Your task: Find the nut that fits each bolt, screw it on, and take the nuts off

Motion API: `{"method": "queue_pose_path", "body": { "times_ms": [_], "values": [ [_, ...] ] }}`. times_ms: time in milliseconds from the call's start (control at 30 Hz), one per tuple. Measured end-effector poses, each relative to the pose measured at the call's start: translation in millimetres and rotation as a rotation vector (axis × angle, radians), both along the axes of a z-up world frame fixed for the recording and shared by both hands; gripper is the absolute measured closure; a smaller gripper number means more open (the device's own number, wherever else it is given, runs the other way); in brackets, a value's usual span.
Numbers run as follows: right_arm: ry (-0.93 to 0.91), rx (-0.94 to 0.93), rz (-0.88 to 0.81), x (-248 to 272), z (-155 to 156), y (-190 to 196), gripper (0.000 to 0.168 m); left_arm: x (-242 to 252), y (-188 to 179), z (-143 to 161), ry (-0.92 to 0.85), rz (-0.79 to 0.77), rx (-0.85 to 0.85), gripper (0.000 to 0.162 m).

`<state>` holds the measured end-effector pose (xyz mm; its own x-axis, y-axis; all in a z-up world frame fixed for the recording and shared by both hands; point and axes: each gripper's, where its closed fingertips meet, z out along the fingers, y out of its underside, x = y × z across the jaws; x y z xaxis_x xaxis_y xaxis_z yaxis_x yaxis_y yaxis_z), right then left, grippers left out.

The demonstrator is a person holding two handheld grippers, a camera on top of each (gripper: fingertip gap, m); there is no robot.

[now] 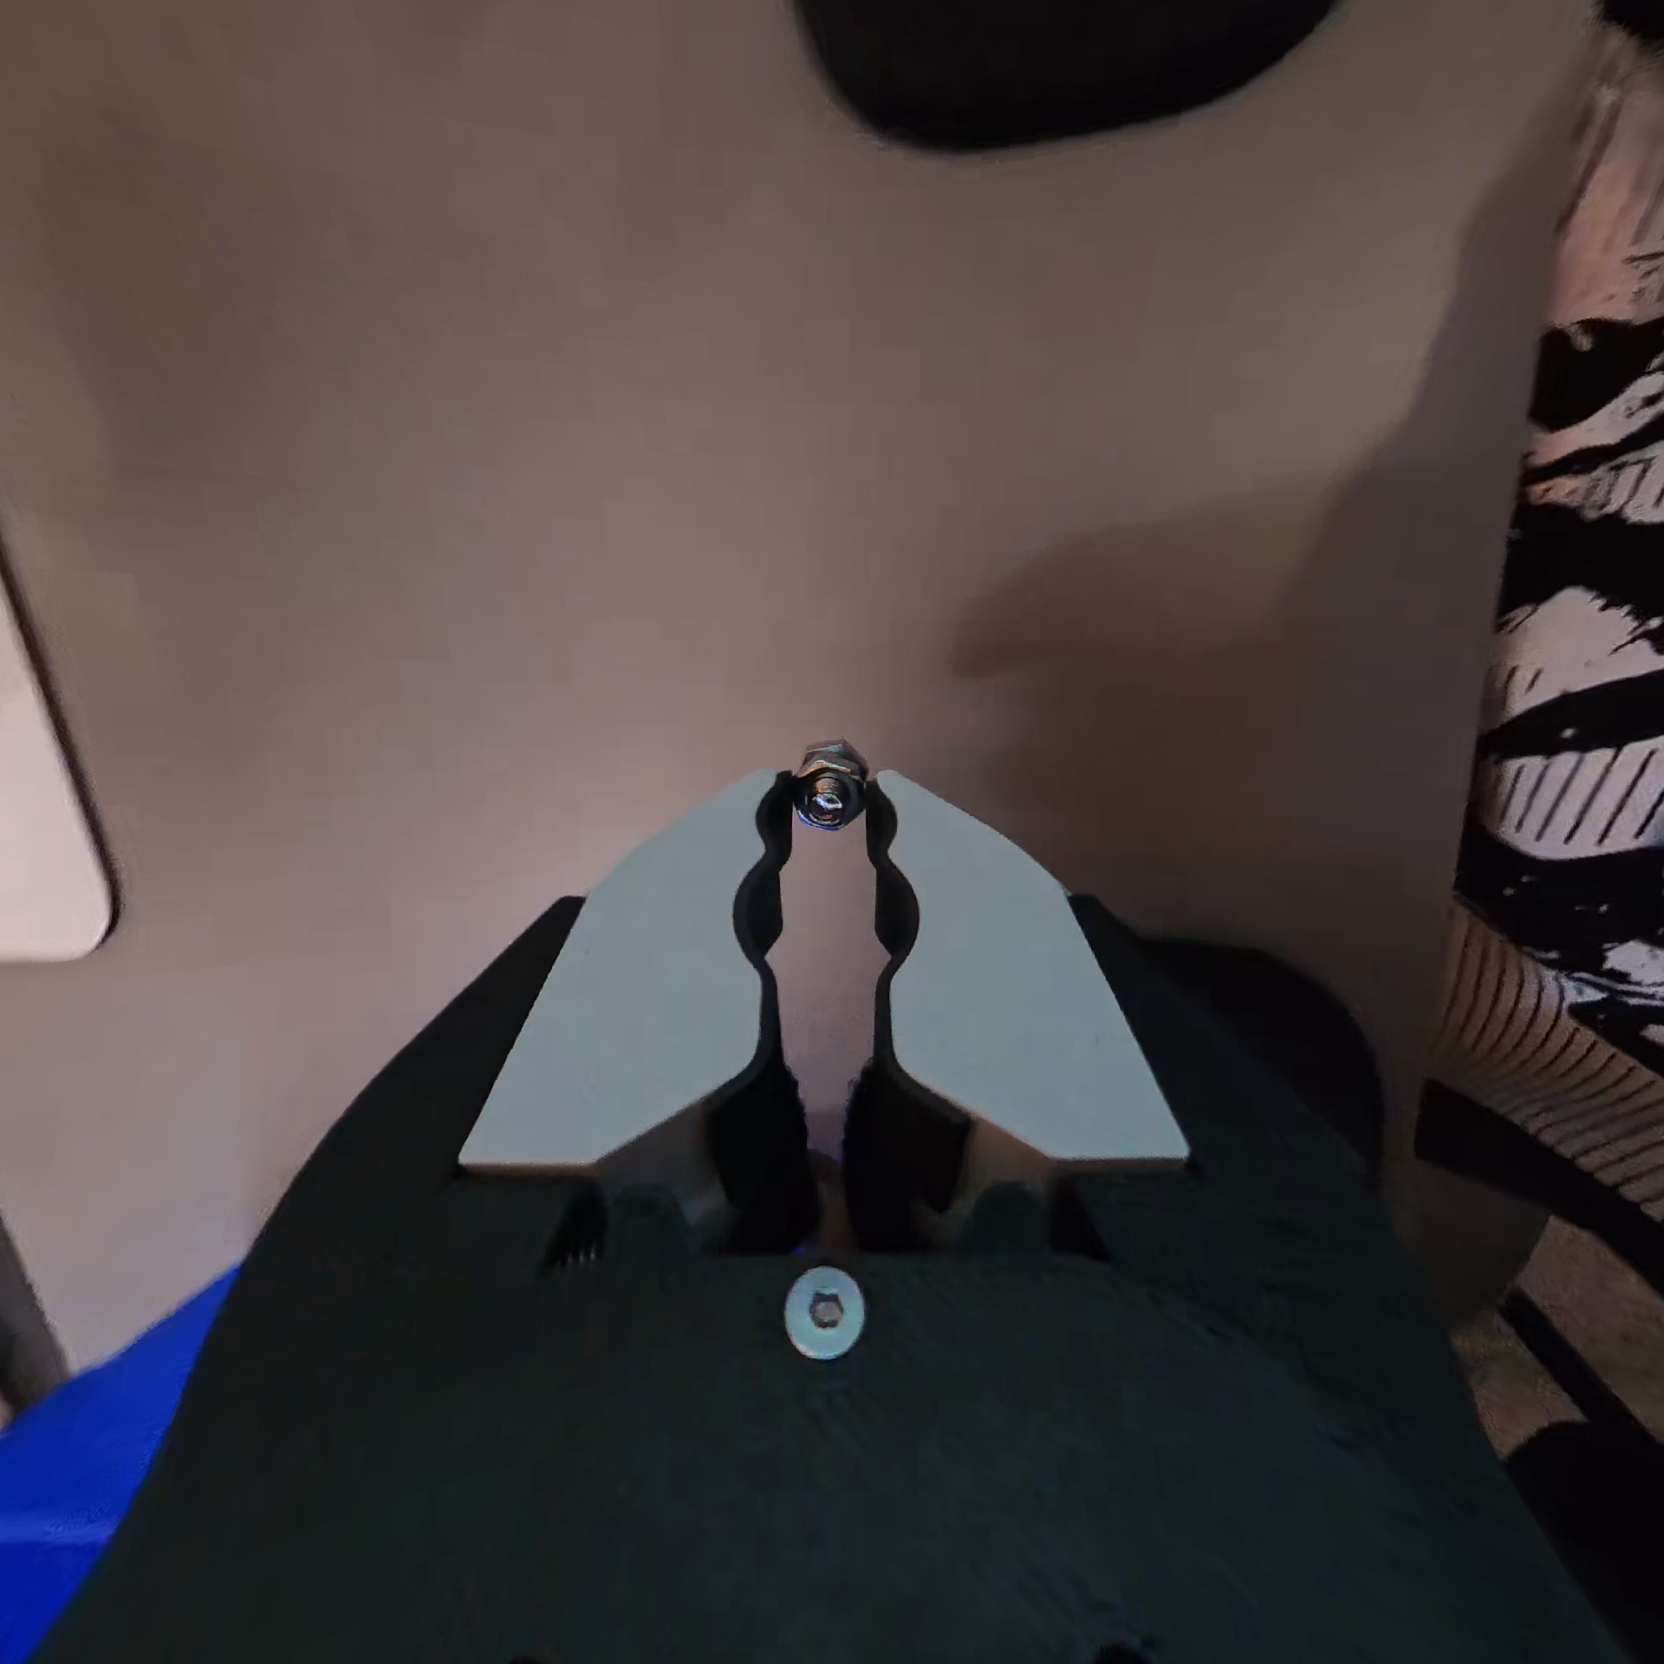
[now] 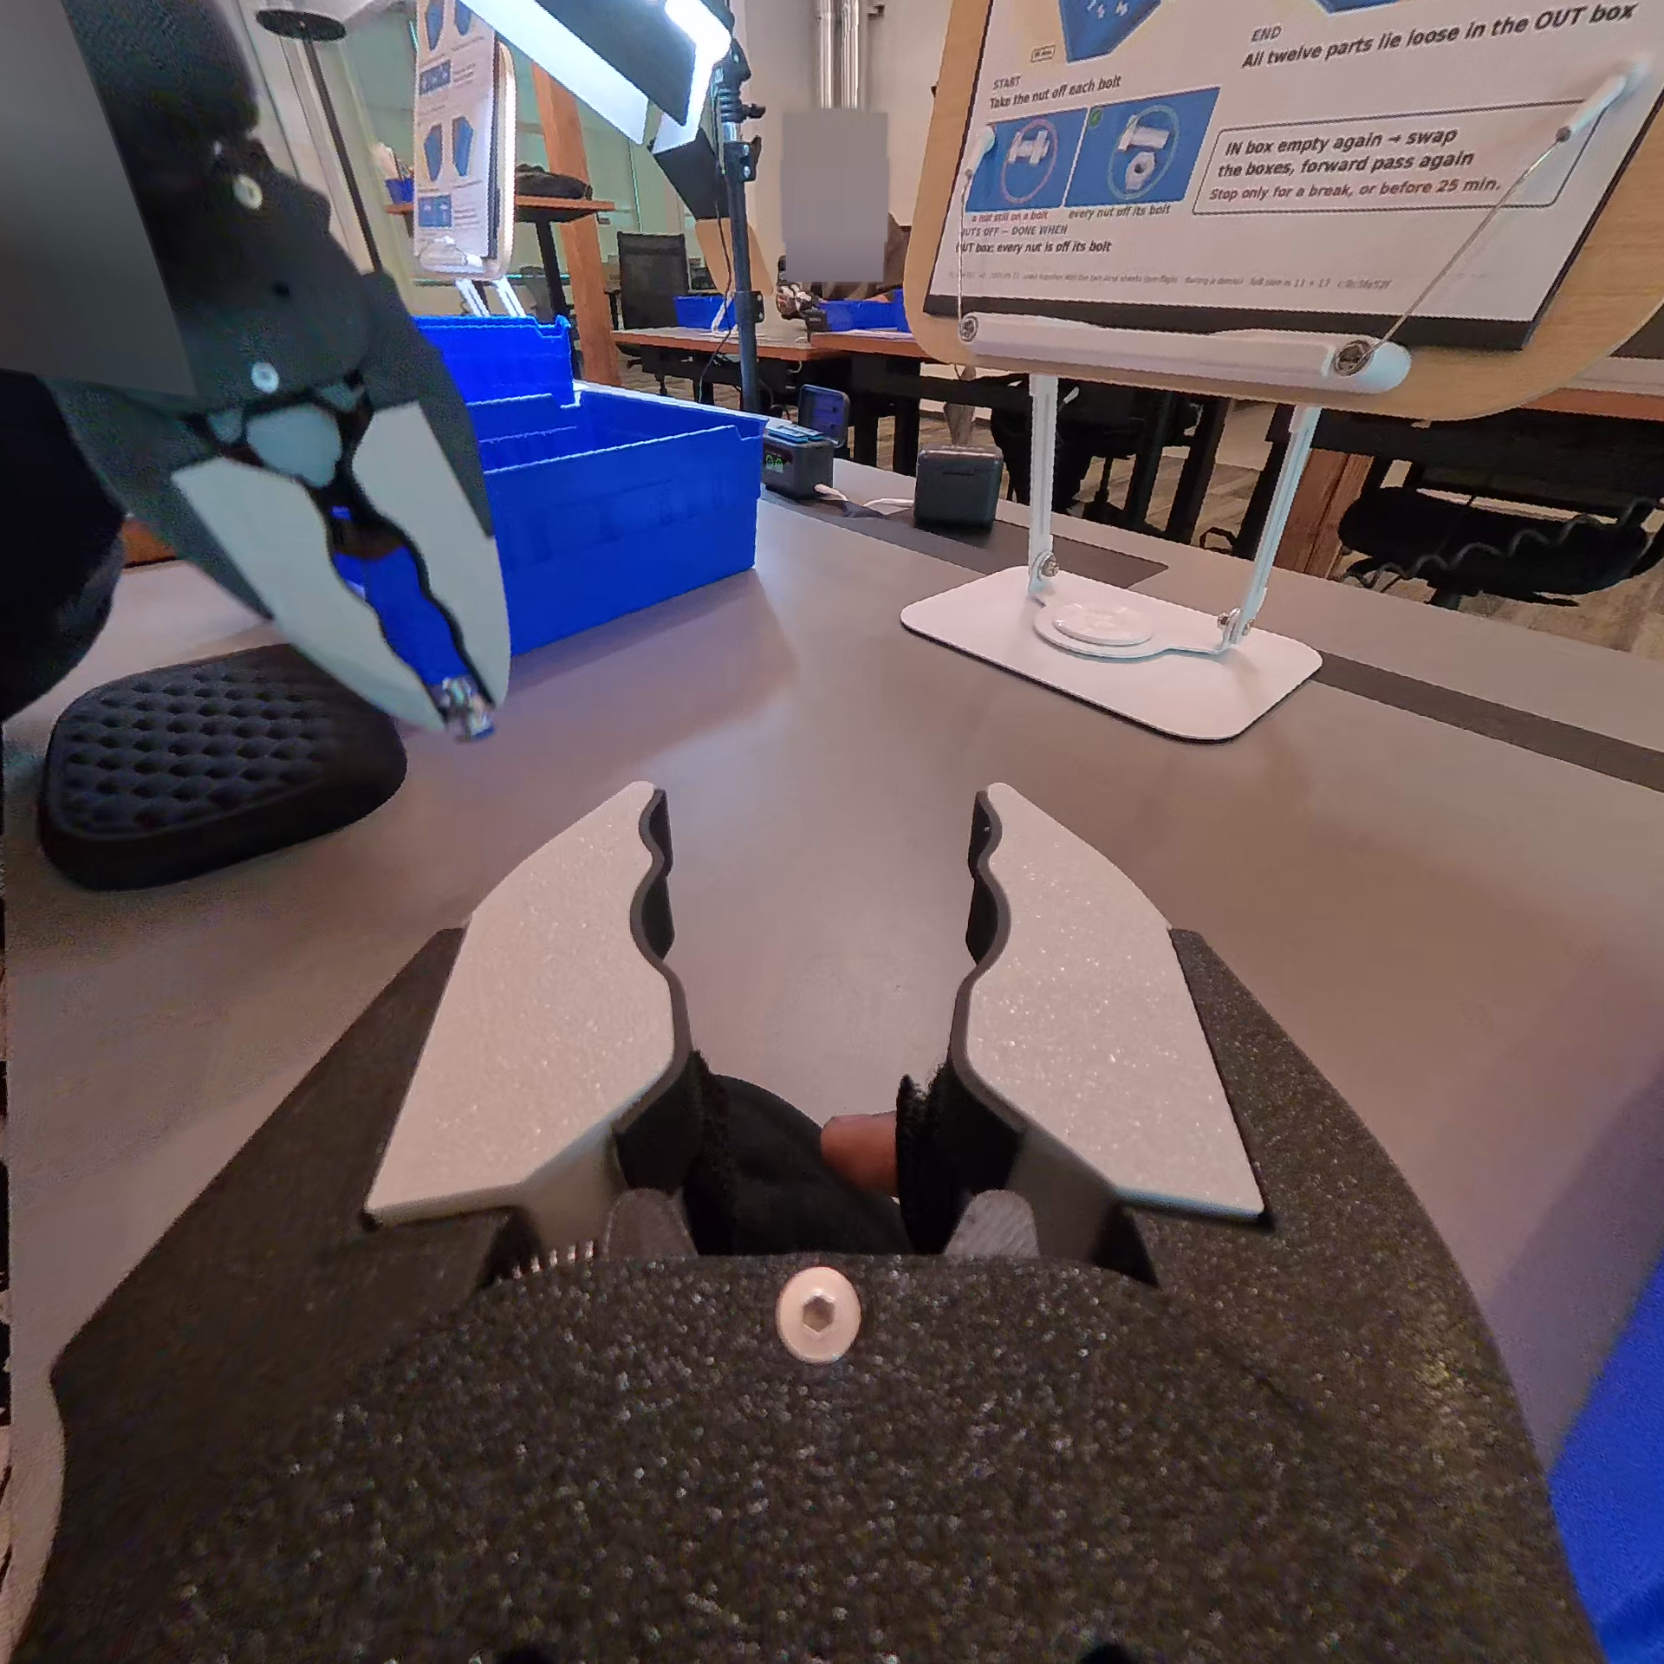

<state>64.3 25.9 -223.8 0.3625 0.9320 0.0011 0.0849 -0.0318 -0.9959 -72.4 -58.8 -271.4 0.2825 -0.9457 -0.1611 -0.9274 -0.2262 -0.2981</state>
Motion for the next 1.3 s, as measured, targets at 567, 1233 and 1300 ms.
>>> {"method": "queue_pose_path", "body": {
  "times_ms": [567, 1233, 1300],
  "values": [
    [-0.006, 0.008, 0.003, -1, -1, -1, 0.105, 48, -14, -47, 0.025, -0.095, -0.106, 0.146],
    [-0.432, 0.054, 0.460, -69, -53, -89, 0.136, 37, -22, 63, -1.203, 0.051, 0.401, 0.103],
    [-0.476, 0.066, 0.505, -79, -60, -97, 0.138, 34, -25, 70, -1.236, 0.032, 0.415, 0.099]
  ]
}}
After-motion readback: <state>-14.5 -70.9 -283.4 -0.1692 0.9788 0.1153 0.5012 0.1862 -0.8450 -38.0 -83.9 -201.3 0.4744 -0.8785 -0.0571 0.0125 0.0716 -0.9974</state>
